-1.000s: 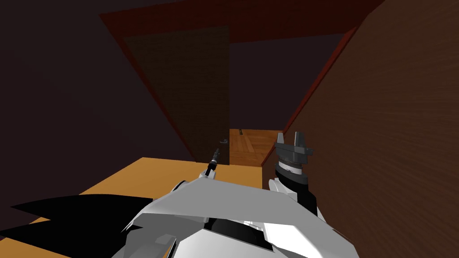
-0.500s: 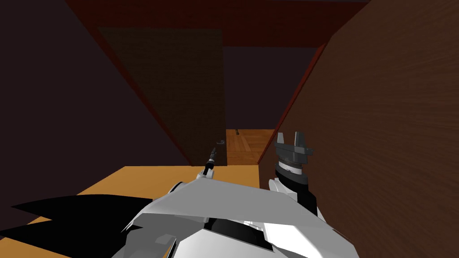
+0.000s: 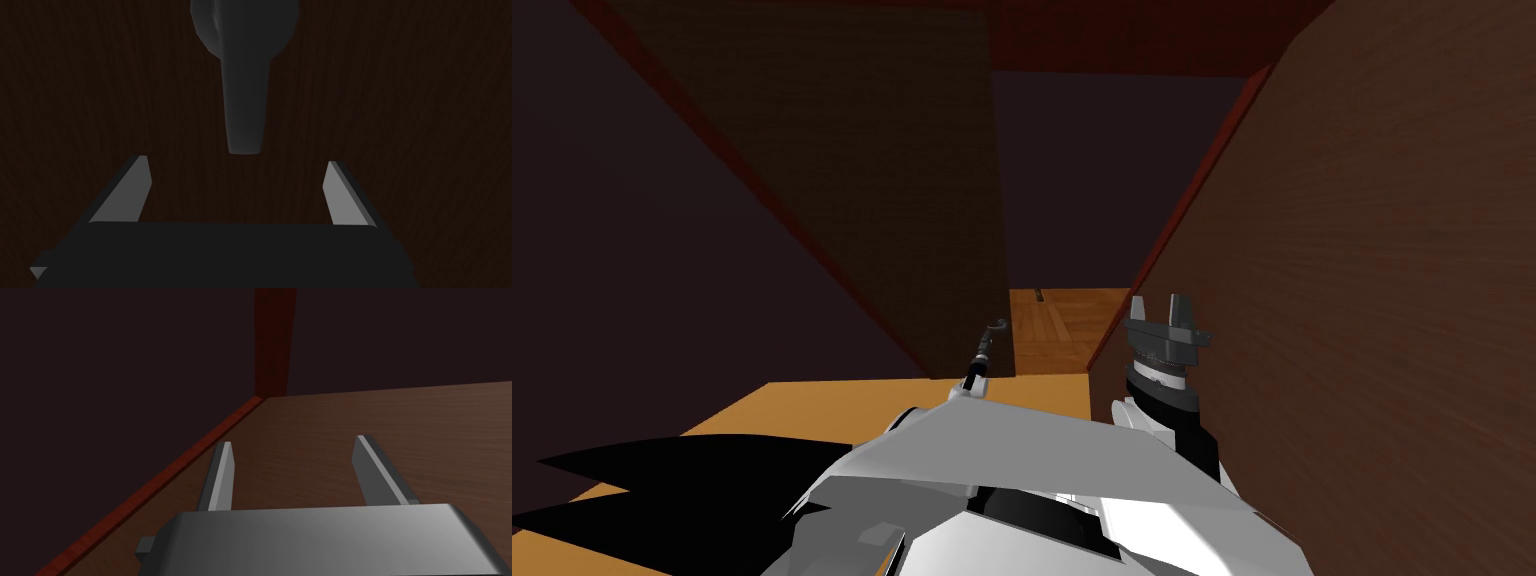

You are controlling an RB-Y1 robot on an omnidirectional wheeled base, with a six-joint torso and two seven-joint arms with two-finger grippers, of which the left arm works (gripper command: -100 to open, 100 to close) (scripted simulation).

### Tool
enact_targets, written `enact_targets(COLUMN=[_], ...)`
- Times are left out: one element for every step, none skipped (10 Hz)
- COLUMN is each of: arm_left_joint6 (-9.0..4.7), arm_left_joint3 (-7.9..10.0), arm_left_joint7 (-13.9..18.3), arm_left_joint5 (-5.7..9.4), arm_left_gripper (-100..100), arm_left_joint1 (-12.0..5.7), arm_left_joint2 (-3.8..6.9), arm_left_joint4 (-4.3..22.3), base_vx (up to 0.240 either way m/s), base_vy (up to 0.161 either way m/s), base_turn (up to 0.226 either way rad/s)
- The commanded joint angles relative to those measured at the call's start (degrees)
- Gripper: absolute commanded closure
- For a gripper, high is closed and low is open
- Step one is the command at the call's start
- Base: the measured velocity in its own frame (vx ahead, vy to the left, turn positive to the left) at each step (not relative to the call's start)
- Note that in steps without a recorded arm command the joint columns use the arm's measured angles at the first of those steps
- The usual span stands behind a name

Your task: Pull the door open

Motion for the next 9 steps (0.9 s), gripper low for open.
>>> enact_targets(arm_left_joint6=[-0.24, -0.27, -0.29, -0.28, -0.28, -0.28, -0.28, -0.28, -0.28], arm_left_joint3=[0.35, 0.52, 0.62, 0.53, 0.53, 0.53, 0.53, 0.53, 0.53], arm_left_joint7=[0.00, 0.01, 0.01, 0.01, 0.01, 0.01, 0.01, 0.01, 0.01], arm_left_joint5=[0.29, 0.44, 0.53, 0.45, 0.45, 0.45, 0.45, 0.45, 0.45], arm_left_gripper=[-100, -100, -100, -100, 100, 100, 100, 100, 100], arm_left_joint1=[-0.18, -0.22, -0.25, -0.18, -0.18, -0.18, -0.18, -0.18, -0.18], arm_left_joint2=[0.00, 0.02, 0.03, 0.02, 0.02, 0.02, 0.02, 0.02, 0.02], arm_left_joint4=[0.21, 0.20, 0.19, 0.16, 0.16, 0.16, 0.16, 0.16, 0.16], base_vx=[0.202, 0.211, 0.222, 0.102, -0.013, -0.035, -0.033, -0.021, -0.010], base_vy=[-0.052, -0.061, -0.044, -0.016, 0.000, 0.007, 0.004, 0.002, -0.001], base_turn=[-0.017, -0.023, -0.021, -0.001, 0.003, -0.006, -0.015, -0.004, 0.002])
